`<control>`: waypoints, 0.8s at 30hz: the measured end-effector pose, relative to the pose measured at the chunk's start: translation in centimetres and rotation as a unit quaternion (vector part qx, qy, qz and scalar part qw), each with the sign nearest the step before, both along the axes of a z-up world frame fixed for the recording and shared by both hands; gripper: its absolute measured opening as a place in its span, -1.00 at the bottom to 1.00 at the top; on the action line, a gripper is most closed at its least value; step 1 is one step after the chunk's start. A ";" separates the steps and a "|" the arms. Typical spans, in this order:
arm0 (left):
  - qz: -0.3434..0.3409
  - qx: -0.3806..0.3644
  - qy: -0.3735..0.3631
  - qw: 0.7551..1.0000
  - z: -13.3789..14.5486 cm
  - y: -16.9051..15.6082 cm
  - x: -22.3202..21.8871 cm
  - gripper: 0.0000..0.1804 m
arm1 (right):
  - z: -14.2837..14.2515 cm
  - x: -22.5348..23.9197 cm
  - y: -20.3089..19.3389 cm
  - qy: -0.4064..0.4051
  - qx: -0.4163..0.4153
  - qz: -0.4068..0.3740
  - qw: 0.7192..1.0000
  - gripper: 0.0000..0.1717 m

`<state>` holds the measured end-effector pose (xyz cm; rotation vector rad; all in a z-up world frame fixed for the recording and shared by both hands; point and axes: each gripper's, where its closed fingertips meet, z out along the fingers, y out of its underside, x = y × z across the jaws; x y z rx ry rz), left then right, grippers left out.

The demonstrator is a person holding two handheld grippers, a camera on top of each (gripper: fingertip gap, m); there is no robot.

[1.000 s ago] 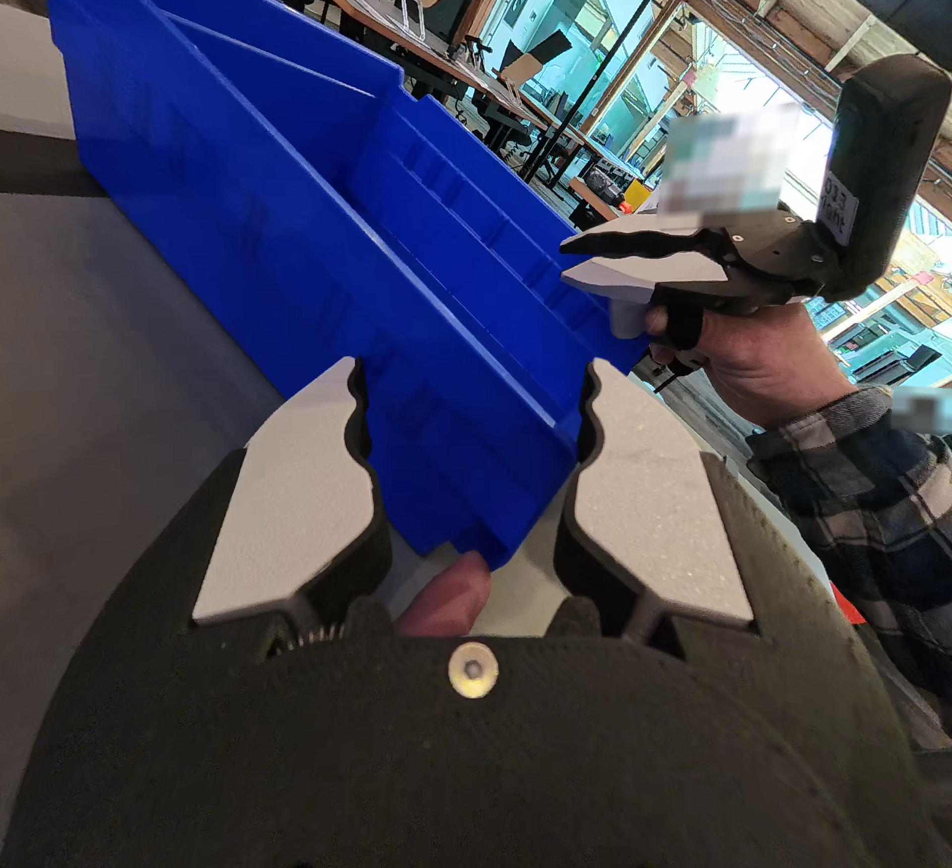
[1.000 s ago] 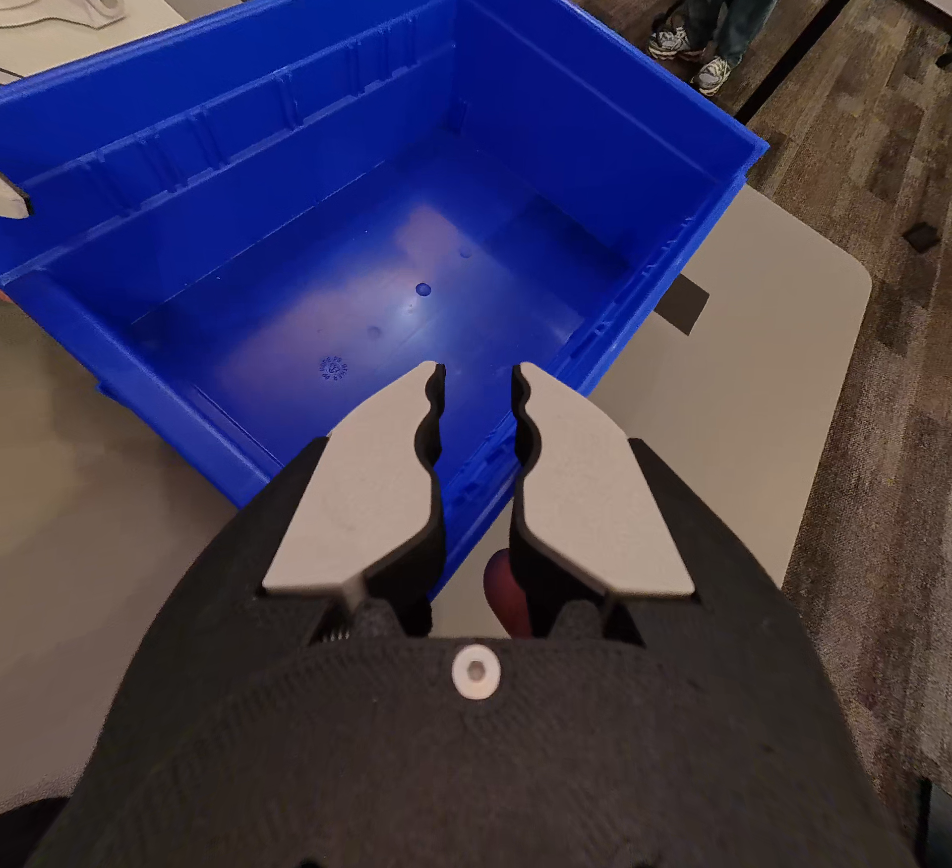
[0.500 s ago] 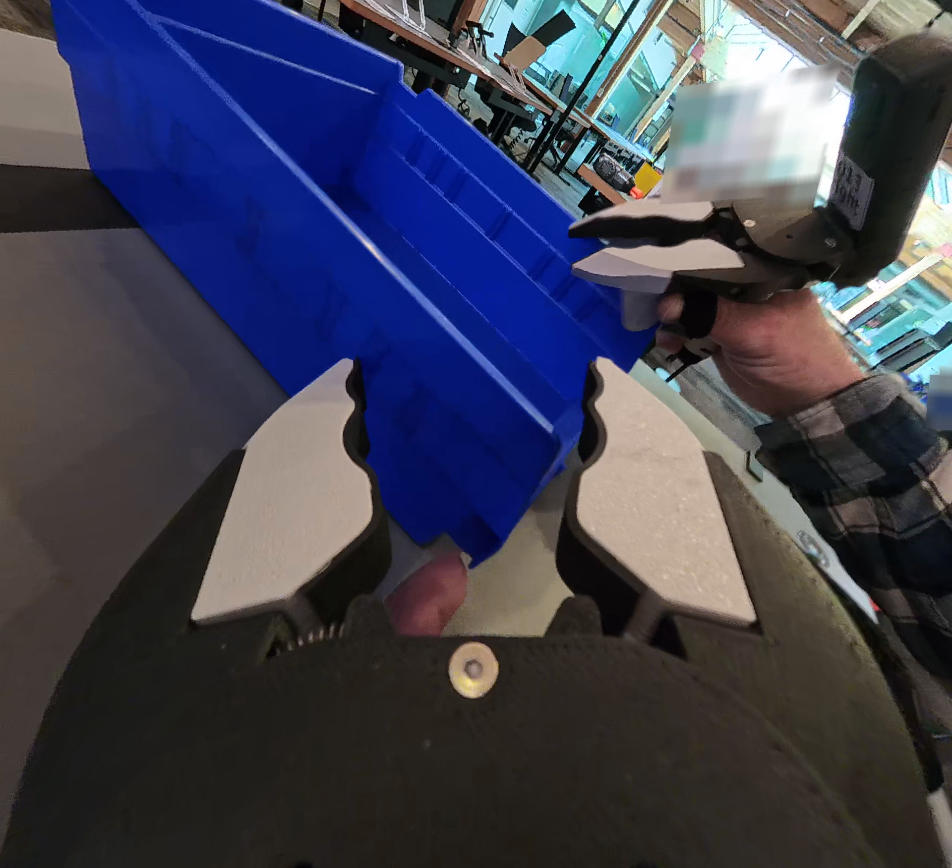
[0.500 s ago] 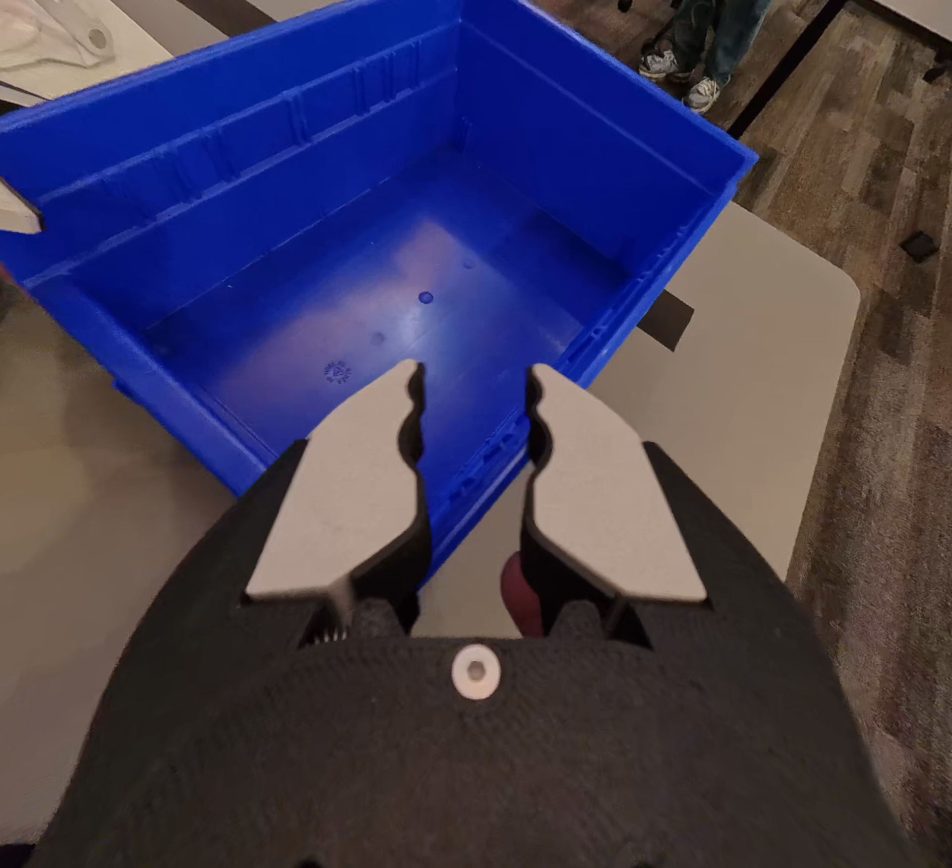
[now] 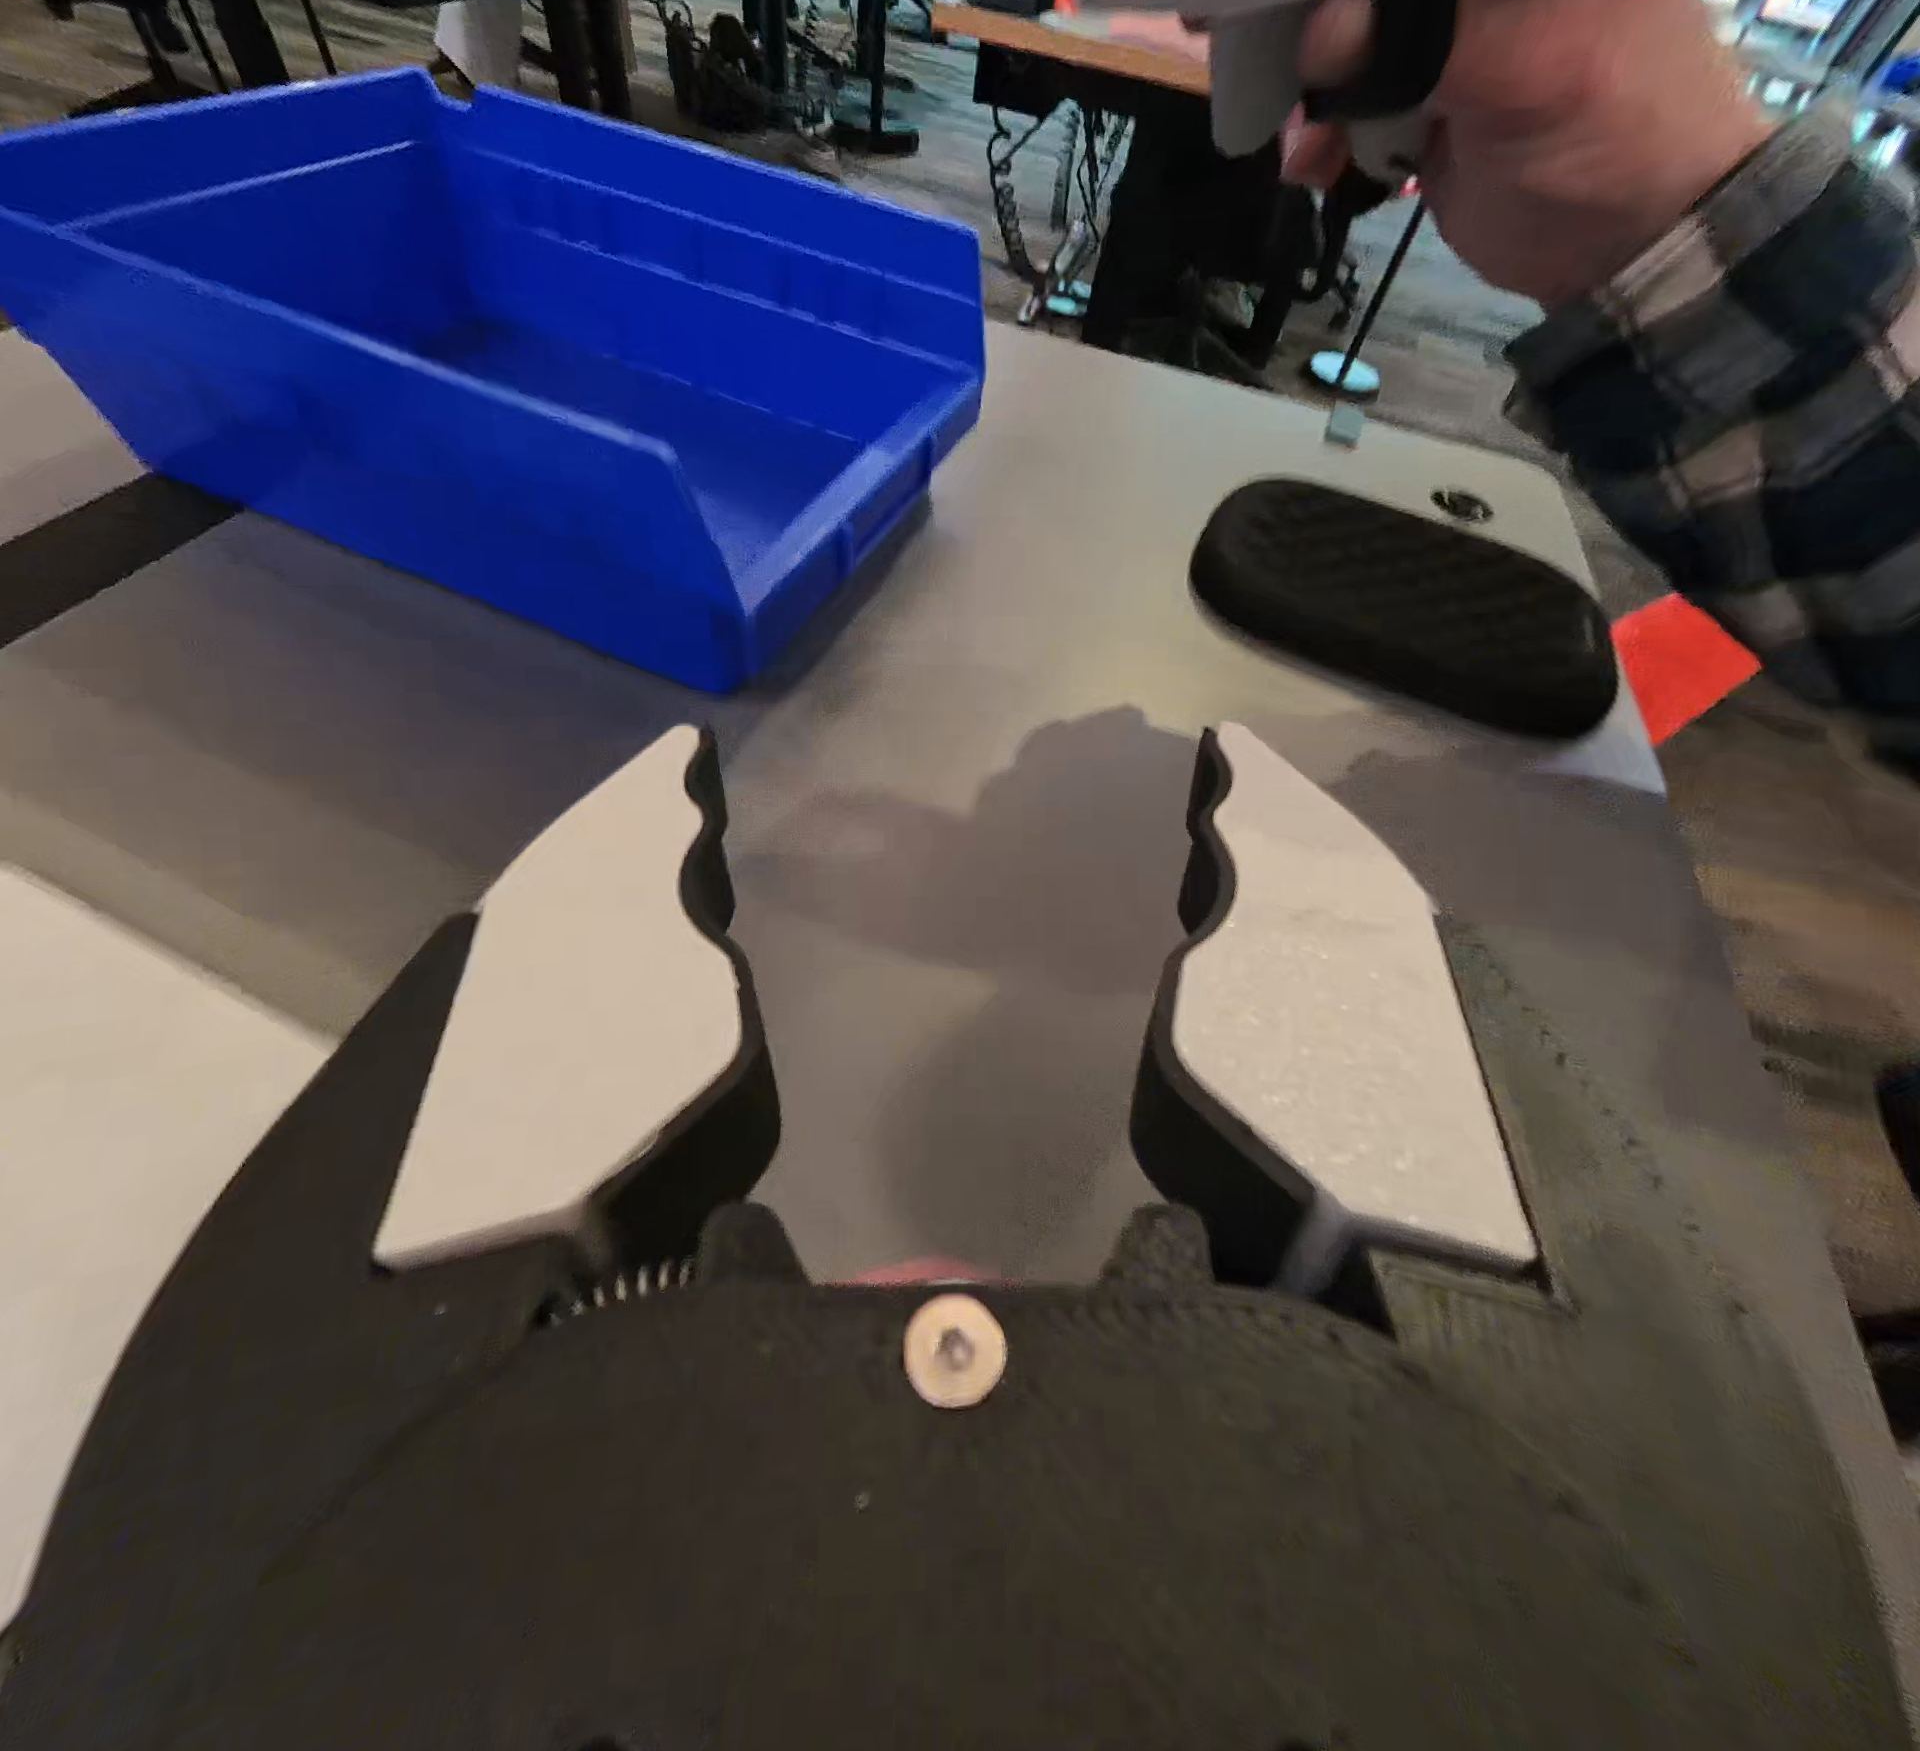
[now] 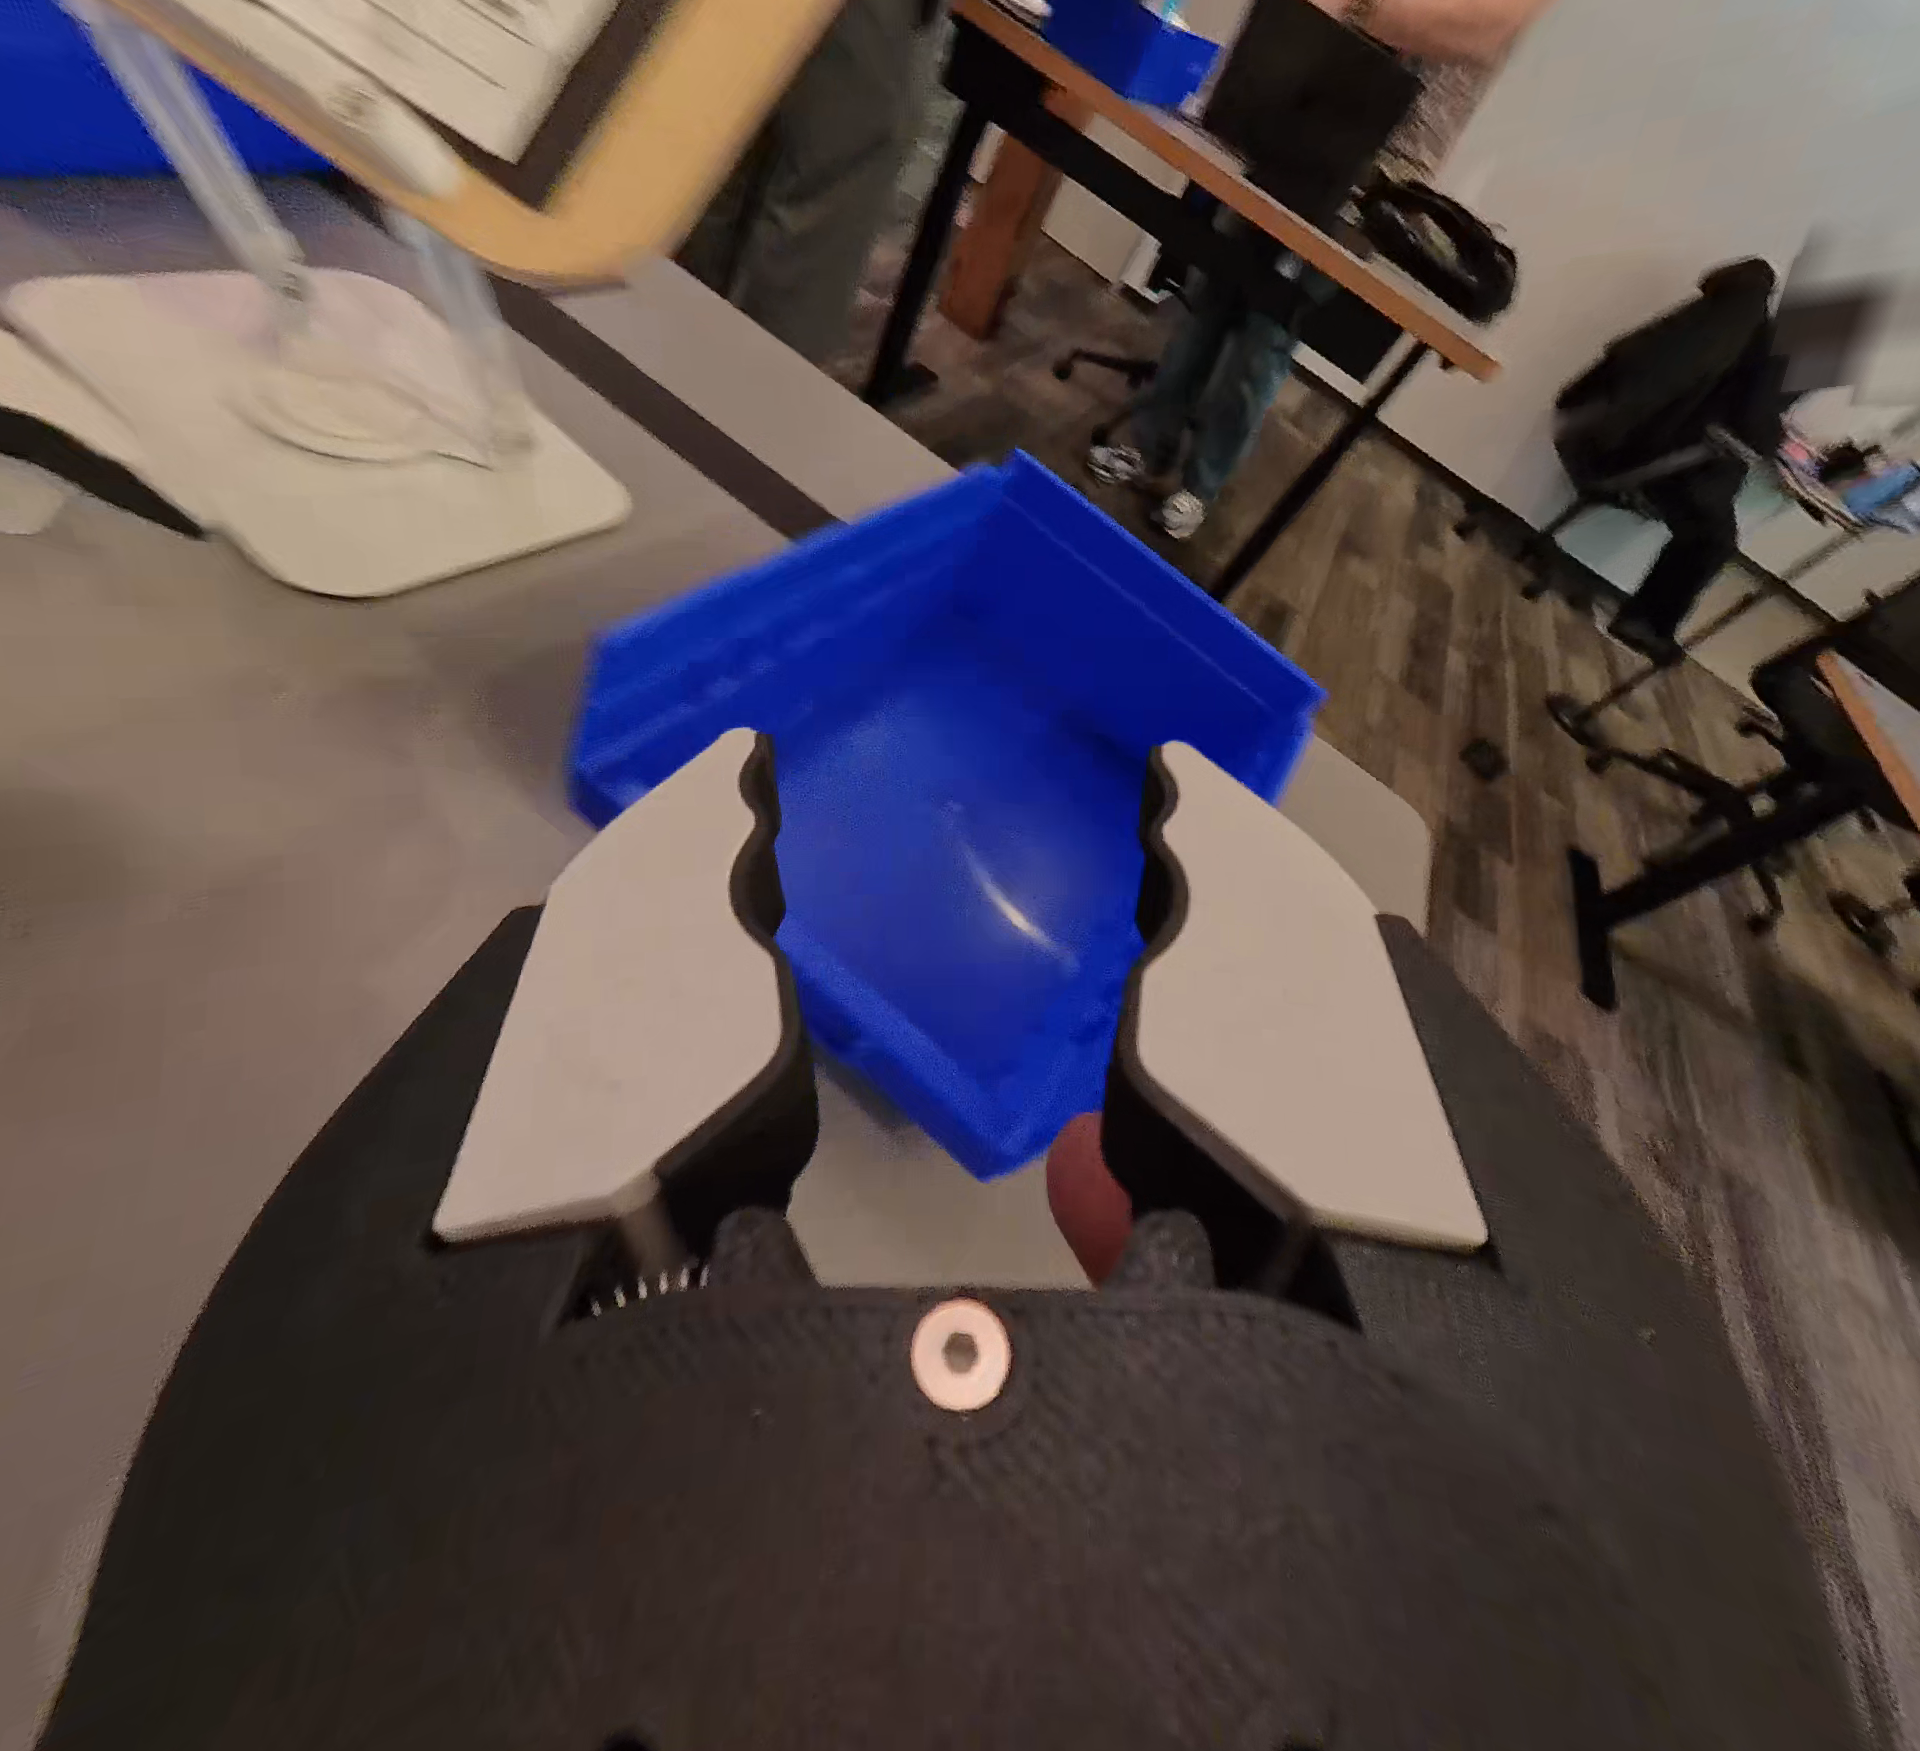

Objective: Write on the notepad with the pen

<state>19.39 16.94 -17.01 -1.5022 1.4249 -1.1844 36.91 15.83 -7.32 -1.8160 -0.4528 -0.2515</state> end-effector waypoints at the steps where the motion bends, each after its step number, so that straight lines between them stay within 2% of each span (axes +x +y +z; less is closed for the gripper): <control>1: 0.000 0.010 0.015 1.000 -0.4 0.1 -1.6 -0.08 | 0.1 -2.5 -0.2 0.002 -0.001 0.020 1.000 -0.24; 6: 0.029 0.042 0.053 0.997 -1.8 2.1 -9.6 -0.19 | -1.9 -15.2 0.2 0.038 -0.022 0.136 0.990 -0.35; 8: 0.050 0.047 0.048 0.997 -1.5 3.3 -12.5 -0.20 | -3.5 -19.3 1.1 0.051 -0.037 0.166 0.984 -0.35; 11: 0.086 0.075 0.040 0.993 -0.3 5.6 -16.8 -0.33 | -5.0 -23.7 3.2 0.085 -0.037 0.198 0.976 -0.38; 13: 0.117 0.102 0.056 0.986 0.3 7.7 -19.8 -0.31 | -5.9 -25.9 4.9 0.123 -0.038 0.213 0.969 -0.40; 18: 0.204 0.134 0.068 0.967 3.0 13.8 -27.2 -0.28 | -8.6 -30.0 8.8 0.139 -0.052 0.237 0.960 -0.39; 21: 0.246 0.125 0.088 0.957 4.1 17.9 -31.3 -0.29 | -10.3 -31.9 10.5 0.120 -0.069 0.250 0.958 -0.39; 24: 0.307 0.138 0.119 0.934 4.4 23.6 -35.0 -0.31 | -12.0 -33.2 11.6 0.097 -0.079 0.263 0.957 -0.43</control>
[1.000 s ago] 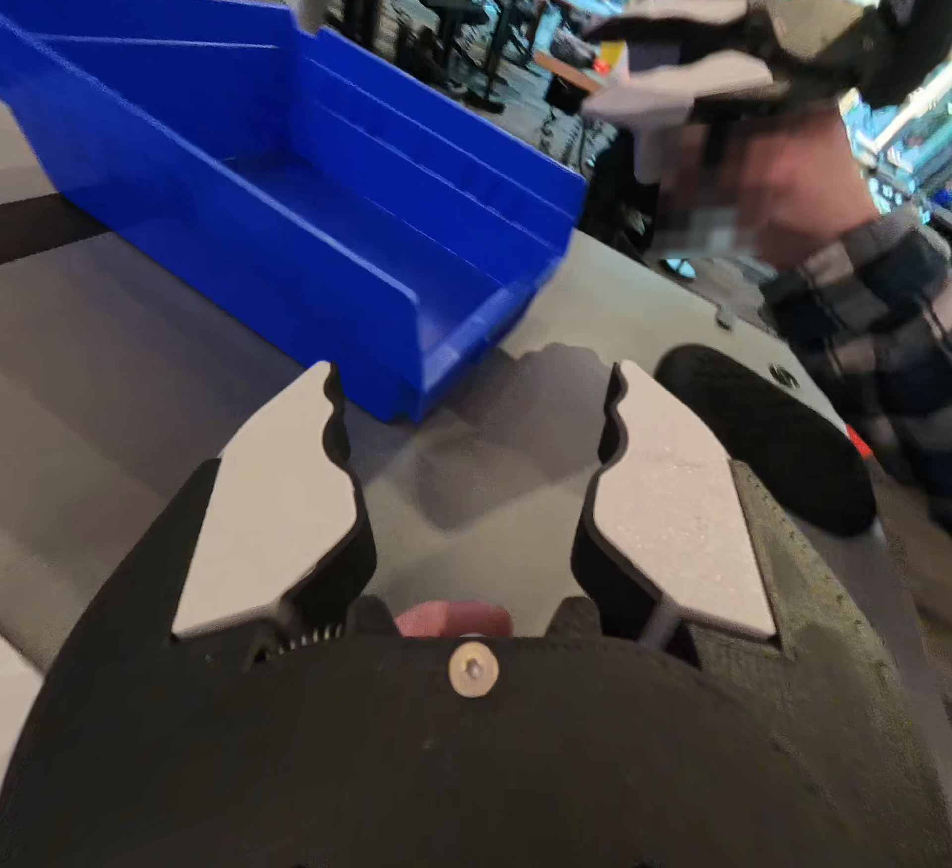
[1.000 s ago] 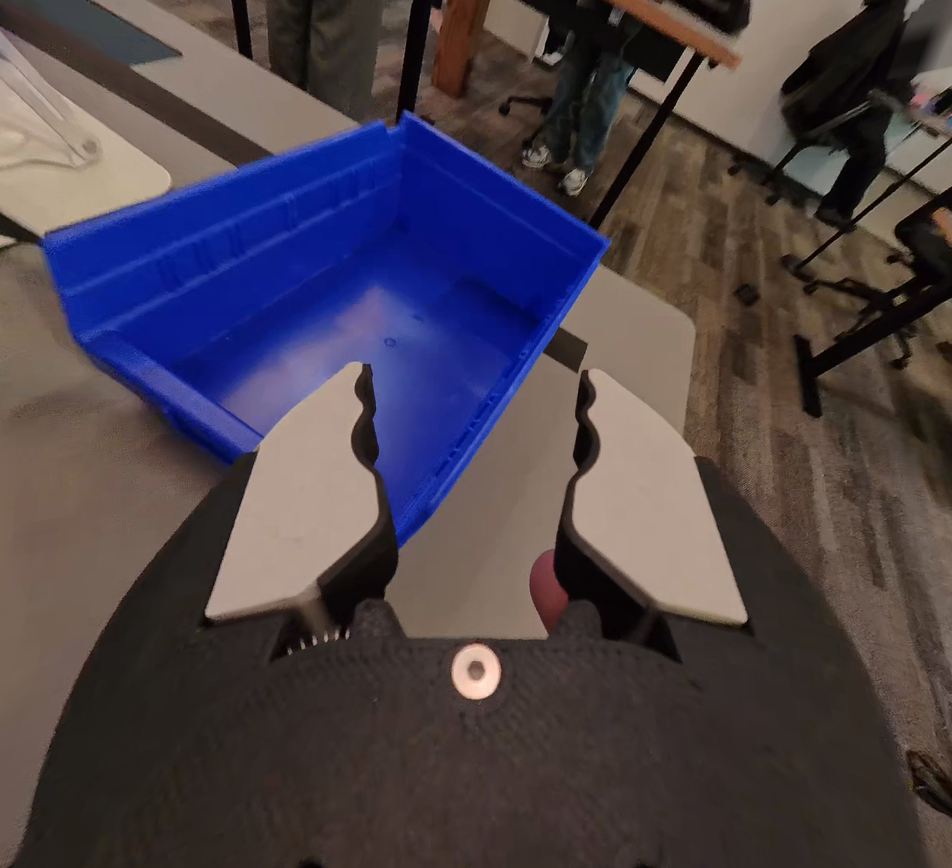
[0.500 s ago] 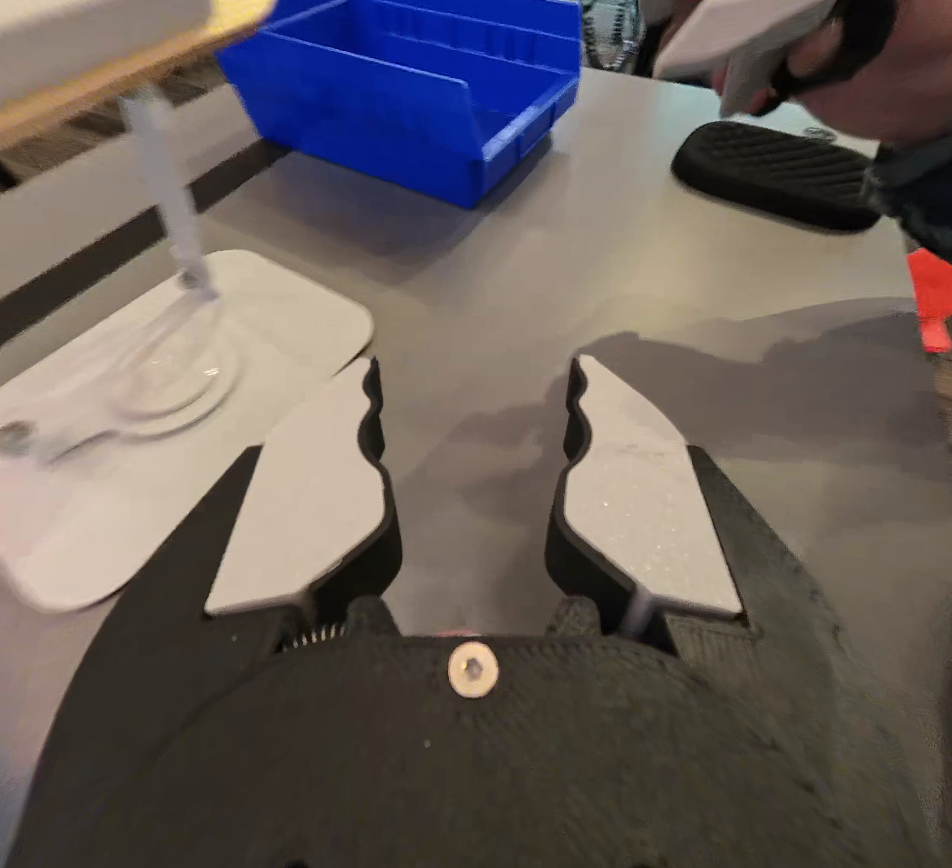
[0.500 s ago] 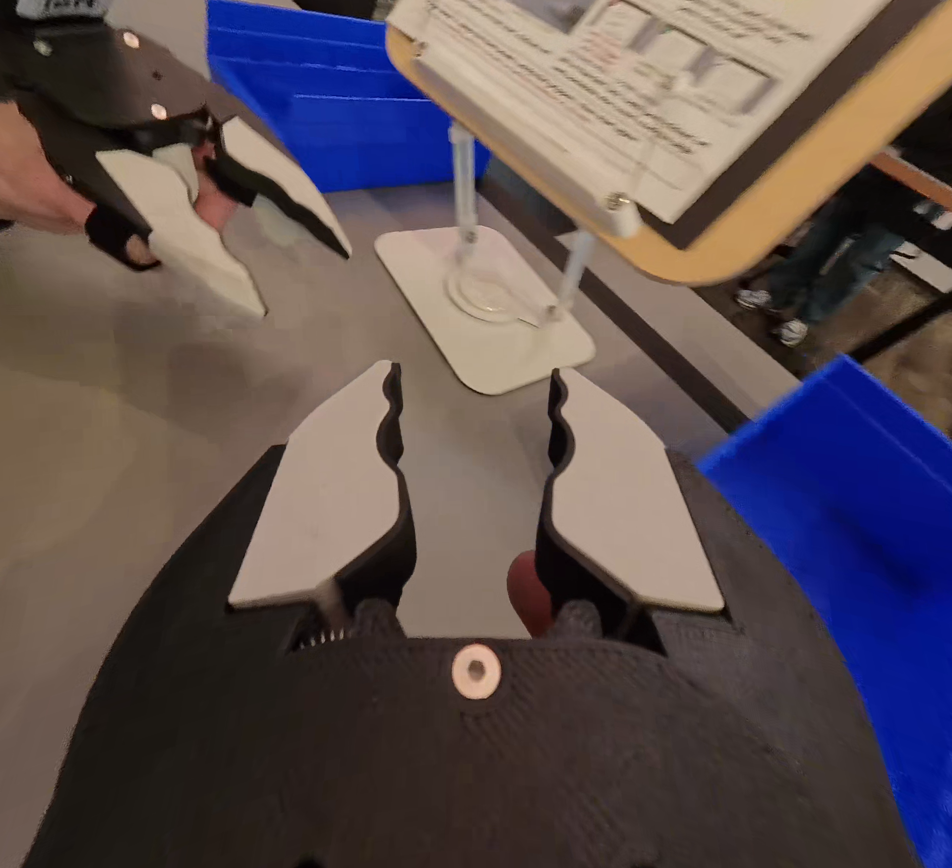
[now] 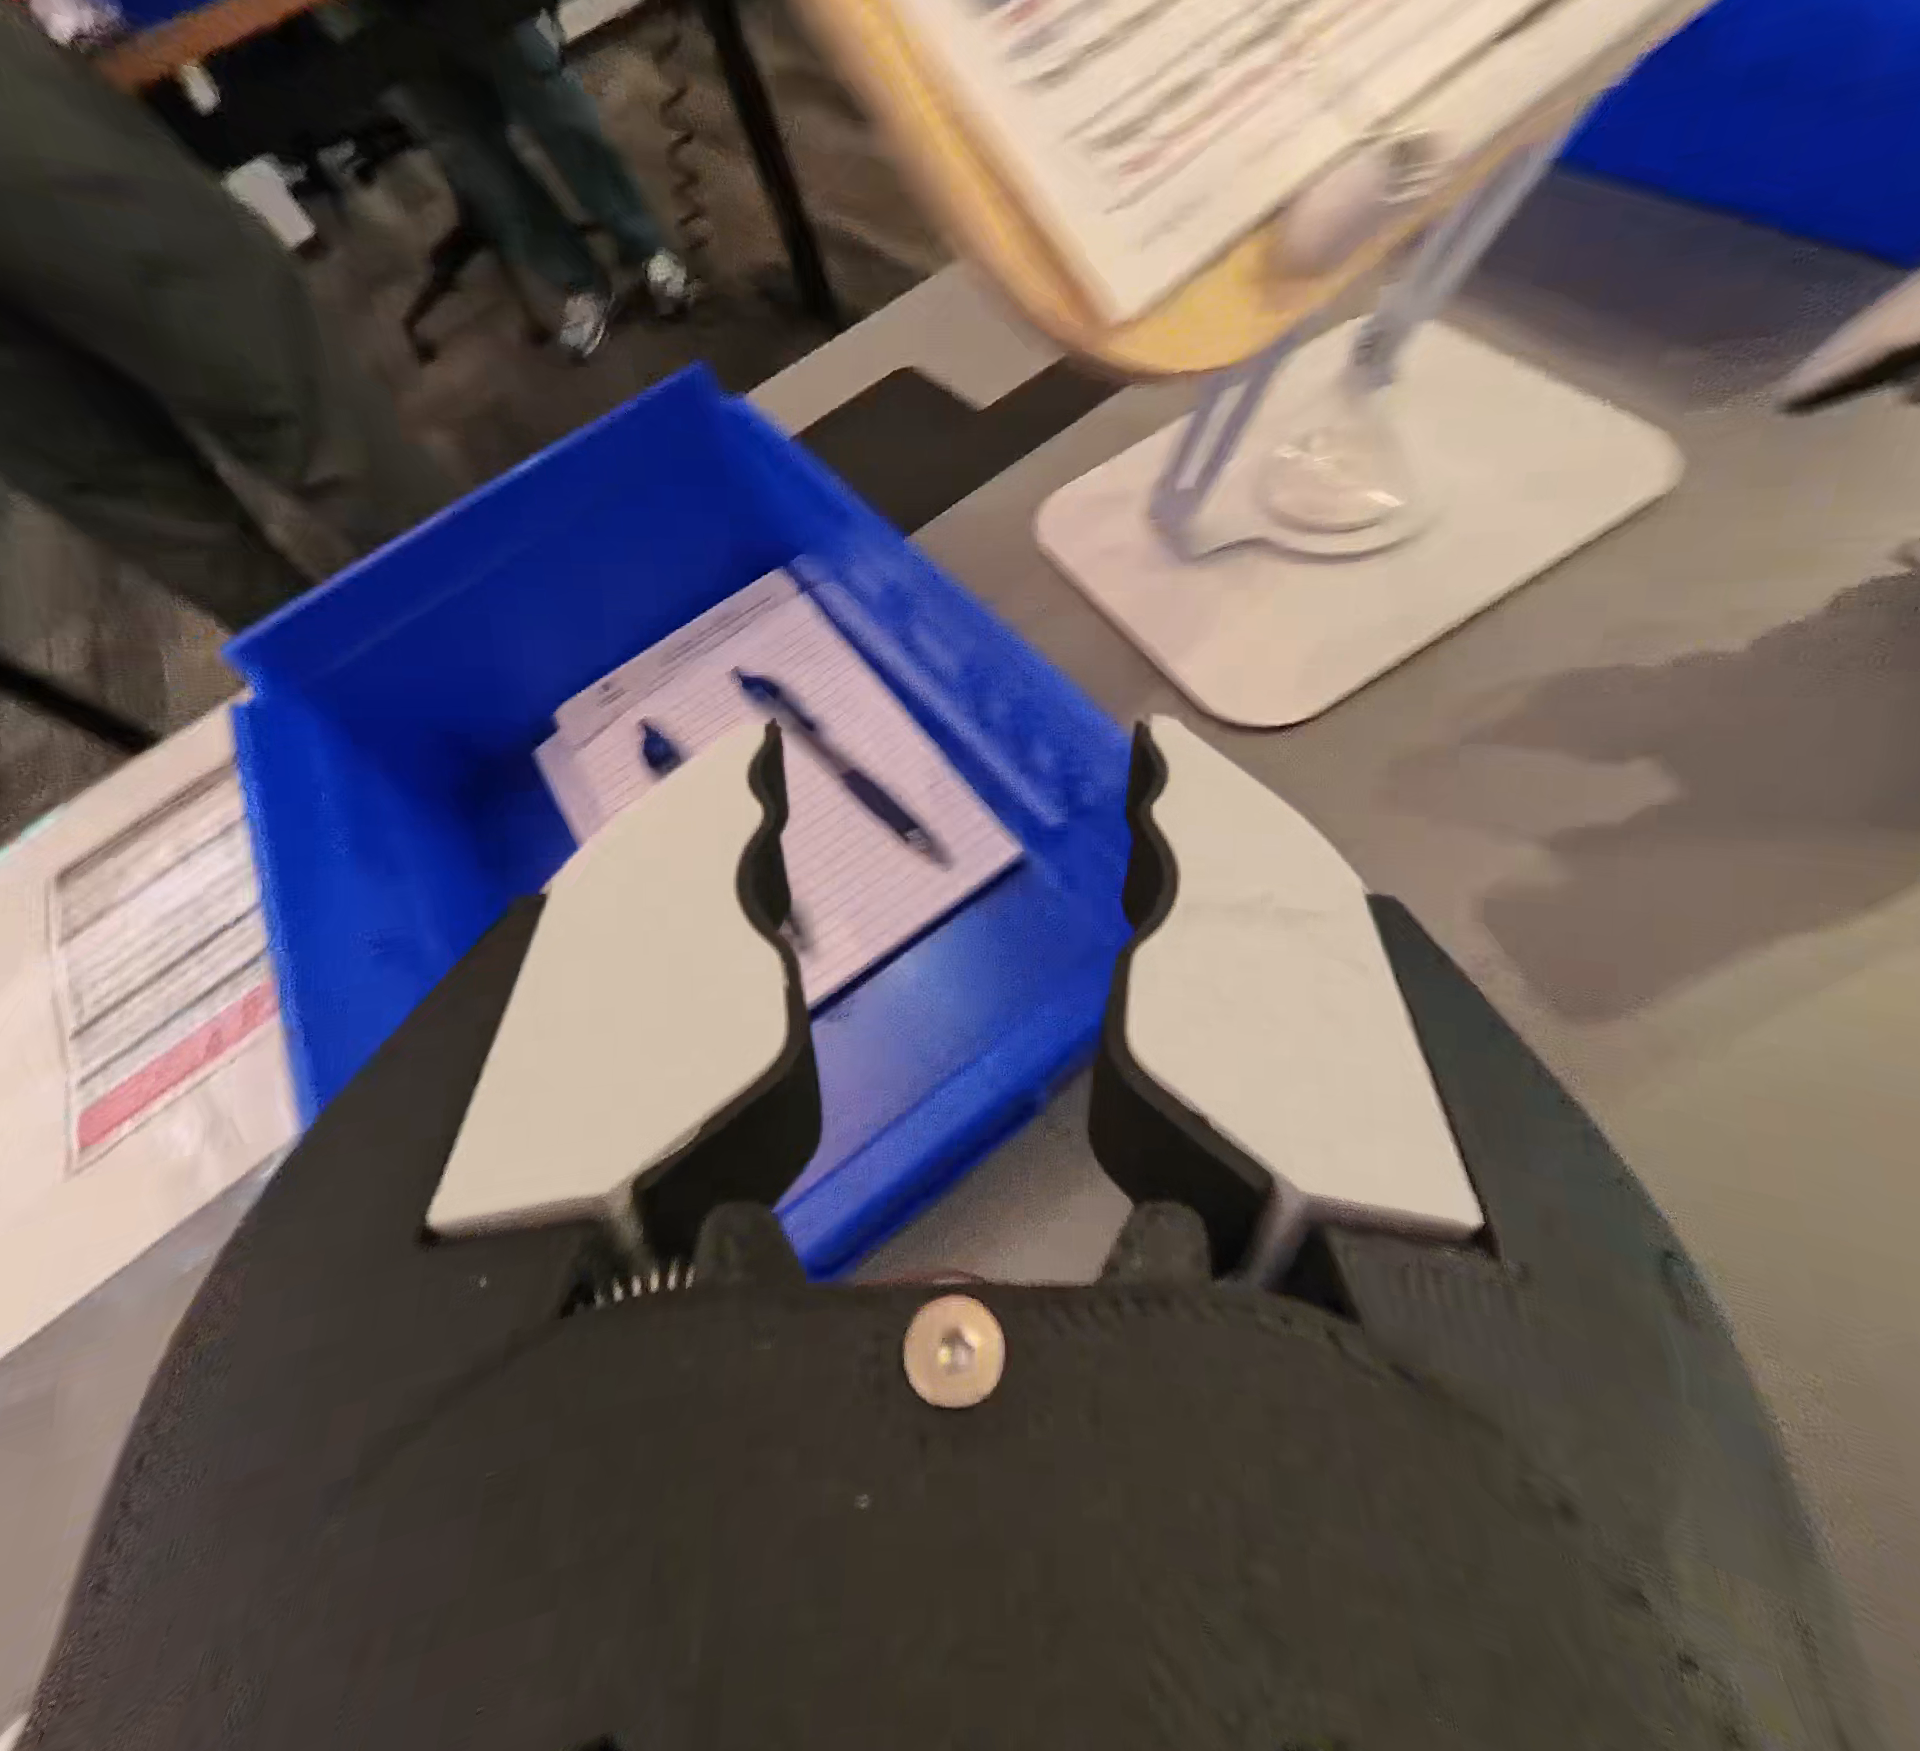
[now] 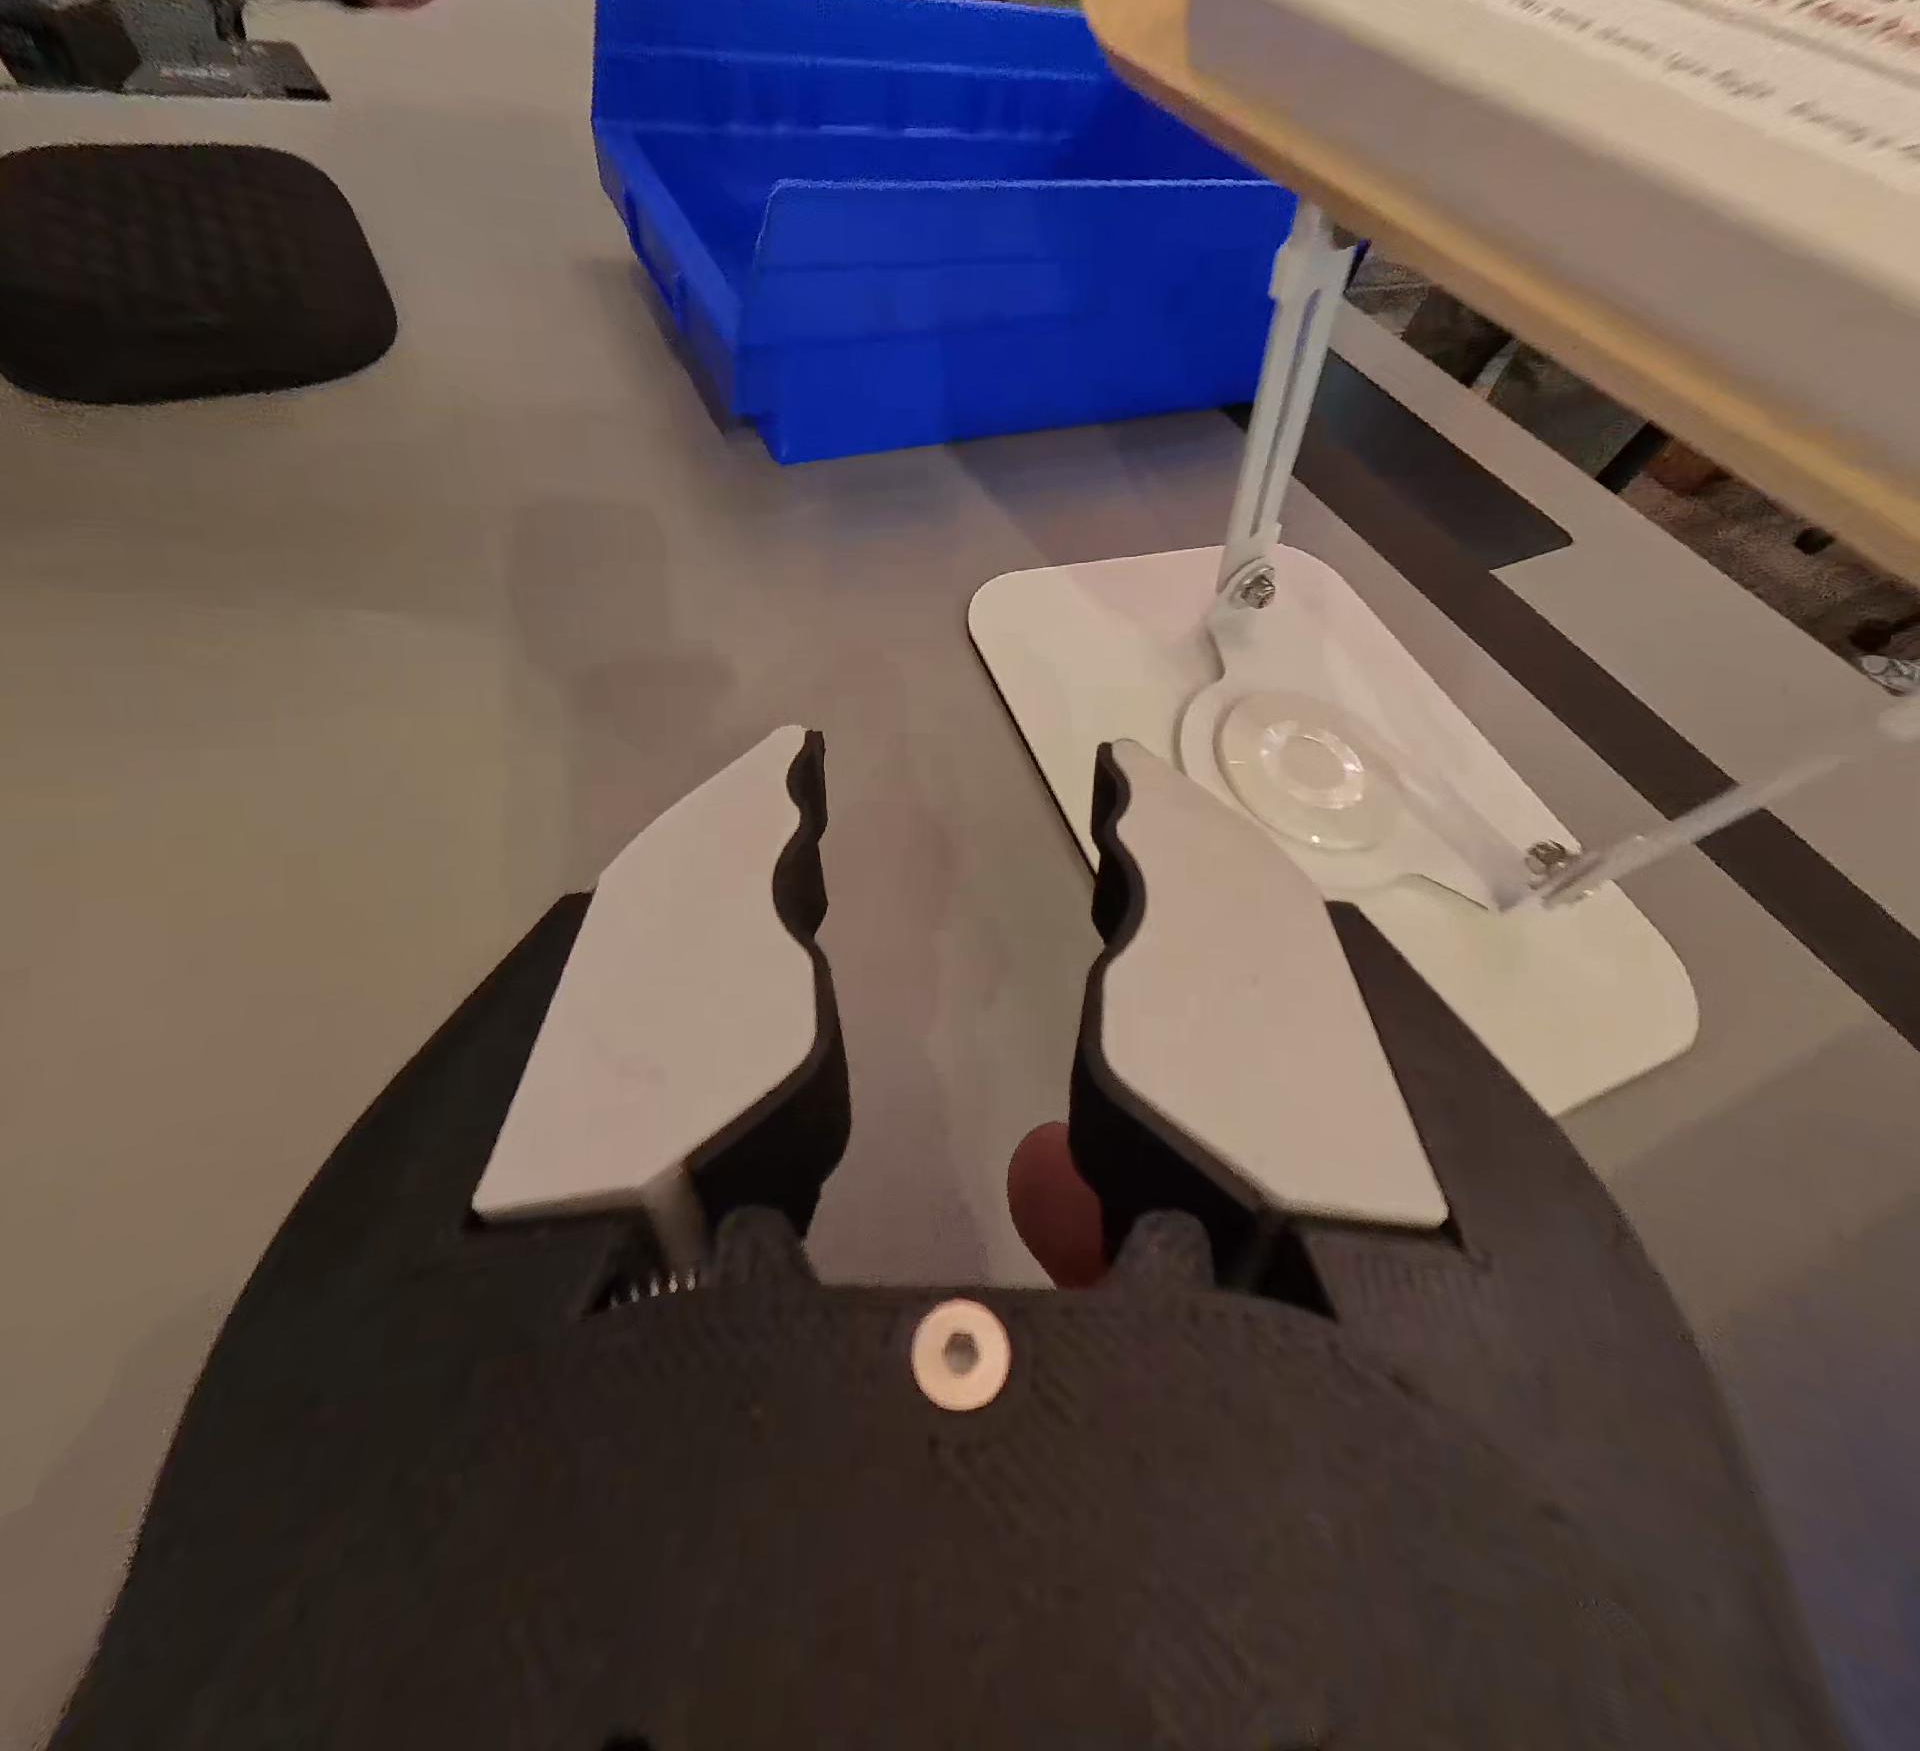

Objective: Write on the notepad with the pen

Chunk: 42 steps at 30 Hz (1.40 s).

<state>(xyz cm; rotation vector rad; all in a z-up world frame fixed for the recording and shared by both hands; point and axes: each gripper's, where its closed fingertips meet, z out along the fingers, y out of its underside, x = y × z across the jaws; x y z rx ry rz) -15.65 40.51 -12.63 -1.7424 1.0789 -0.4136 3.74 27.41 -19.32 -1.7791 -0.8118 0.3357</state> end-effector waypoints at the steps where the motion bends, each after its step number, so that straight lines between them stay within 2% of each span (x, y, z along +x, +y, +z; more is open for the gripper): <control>1: 0.013 -0.020 0.001 1.000 -0.4 1.5 -0.7 -0.30 | -0.5 -0.3 0.2 0.000 -0.005 0.004 1.000 -0.43; 3: 0.034 -0.067 0.007 0.997 -1.5 4.1 -1.4 -0.20 | -1.4 -0.8 0.2 0.003 -0.015 0.011 1.000 -0.41; 5: 0.039 -0.081 0.009 0.996 -2.1 6.3 -1.2 -0.25 | -2.2 -0.9 0.0 -0.009 -0.017 0.018 1.000 -0.42; 7: 0.049 -0.103 0.037 0.993 -3.5 8.3 -1.0 -0.20 | -2.9 -0.9 -0.4 -0.016 -0.022 0.025 0.999 -0.42; 8: 0.052 -0.120 0.052 0.990 -4.4 9.2 -0.8 -0.14 | -3.0 -0.9 -0.5 -0.014 -0.025 0.028 0.999 -0.42; 13: 0.068 -0.169 0.087 0.979 -7.9 12.2 -0.4 -0.17 | -3.1 -0.8 -0.7 -0.009 -0.030 0.035 0.999 -0.42; 18: 0.072 -0.193 0.117 0.971 -9.8 11.9 -0.4 -0.18 | -3.3 -0.7 -0.8 -0.012 -0.033 0.039 0.999 -0.45; 22: 0.045 -0.205 0.114 0.971 -9.8 10.3 0.5 -0.26 | -3.3 0.2 -1.0 -0.011 -0.036 0.030 0.999 -0.47; 26: 0.043 -0.218 0.115 0.968 -10.2 10.0 1.5 -0.33 | -3.8 2.1 -1.7 -0.024 -0.047 0.015 0.999 -0.54; 32: 0.080 -0.276 0.134 0.948 -13.0 10.8 2.7 -0.22 | -3.9 4.9 -2.6 -0.029 -0.047 -0.011 0.998 -0.54; 34: 0.084 -0.287 0.127 0.946 -13.3 11.0 3.4 -0.27 | -3.8 5.2 -2.5 -0.019 -0.051 -0.013 0.998 -0.54; 42: 0.124 -0.272 0.183 0.936 -15.0 12.5 3.3 -0.46 | -3.8 4.9 -2.7 -0.017 -0.057 -0.001 0.998 -0.54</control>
